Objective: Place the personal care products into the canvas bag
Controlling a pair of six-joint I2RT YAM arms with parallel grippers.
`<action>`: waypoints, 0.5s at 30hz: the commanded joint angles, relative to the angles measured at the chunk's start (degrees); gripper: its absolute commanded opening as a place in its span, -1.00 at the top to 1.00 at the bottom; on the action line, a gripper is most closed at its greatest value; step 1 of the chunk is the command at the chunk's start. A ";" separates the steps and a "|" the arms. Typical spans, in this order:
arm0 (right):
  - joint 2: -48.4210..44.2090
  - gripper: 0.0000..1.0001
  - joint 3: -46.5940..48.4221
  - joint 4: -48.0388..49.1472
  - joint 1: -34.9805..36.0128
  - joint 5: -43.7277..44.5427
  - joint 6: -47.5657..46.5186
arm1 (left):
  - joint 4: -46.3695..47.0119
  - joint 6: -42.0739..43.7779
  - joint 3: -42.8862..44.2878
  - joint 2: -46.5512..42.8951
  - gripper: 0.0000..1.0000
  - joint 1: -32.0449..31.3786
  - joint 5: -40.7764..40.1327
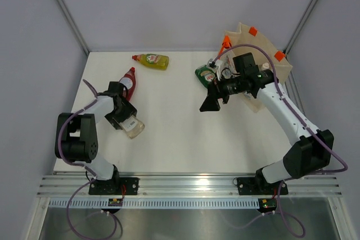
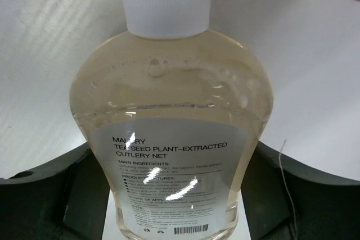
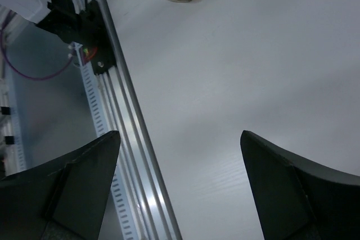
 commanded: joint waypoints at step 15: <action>14.20 -0.99 -5.32 29.87 17.75 15.45 44.80 | 34.35 -23.70 -18.60 -20.21 1.00 -7.06 32.96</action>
